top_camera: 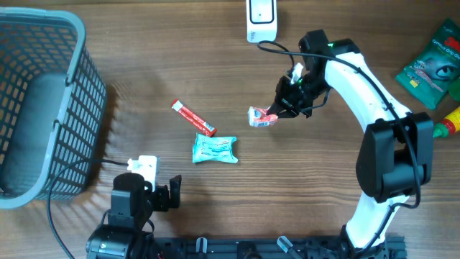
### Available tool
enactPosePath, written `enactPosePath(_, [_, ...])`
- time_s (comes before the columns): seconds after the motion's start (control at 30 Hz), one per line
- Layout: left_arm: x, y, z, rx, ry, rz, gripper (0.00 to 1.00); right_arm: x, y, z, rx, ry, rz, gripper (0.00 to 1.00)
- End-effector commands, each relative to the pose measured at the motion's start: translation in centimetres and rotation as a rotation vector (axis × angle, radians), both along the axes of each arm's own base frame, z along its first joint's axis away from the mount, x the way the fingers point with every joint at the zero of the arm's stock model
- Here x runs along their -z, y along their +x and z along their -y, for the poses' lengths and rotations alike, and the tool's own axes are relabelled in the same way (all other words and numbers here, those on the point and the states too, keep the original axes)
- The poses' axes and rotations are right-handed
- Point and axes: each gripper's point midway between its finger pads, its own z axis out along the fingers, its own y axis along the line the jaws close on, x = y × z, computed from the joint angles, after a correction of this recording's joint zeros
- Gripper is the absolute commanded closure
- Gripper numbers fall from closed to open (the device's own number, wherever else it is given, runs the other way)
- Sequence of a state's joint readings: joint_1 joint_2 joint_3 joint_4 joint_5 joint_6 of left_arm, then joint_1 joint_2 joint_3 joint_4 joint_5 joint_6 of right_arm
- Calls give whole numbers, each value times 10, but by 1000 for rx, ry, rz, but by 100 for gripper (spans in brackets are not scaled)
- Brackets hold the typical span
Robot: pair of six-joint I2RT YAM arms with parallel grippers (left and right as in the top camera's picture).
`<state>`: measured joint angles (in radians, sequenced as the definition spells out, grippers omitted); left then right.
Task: Scan the item barcode
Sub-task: 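Lift the tissue pack and hold it up under the scanner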
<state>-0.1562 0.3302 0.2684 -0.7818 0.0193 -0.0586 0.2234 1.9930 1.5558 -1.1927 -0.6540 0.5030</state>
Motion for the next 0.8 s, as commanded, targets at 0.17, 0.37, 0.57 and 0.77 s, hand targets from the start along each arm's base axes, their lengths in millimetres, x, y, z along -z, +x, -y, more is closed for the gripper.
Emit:
enactPosePath(0.17, [0,0,-1,-3,5,3,0,-38,-37,4,-289,101,189,96])
enactPosePath(0.37, [0,0,-1,-3,5,3,0,-94,-44,22,-218,11,558,95])
enactPosePath(0.57, [0,0,-1,-3,5,3,0,-150,-17,69,93,-241,1146,96])
enactPosePath(0.77, [0,0,-1,-3,5,3,0,-121,-3,54,126,-121,1351,96])
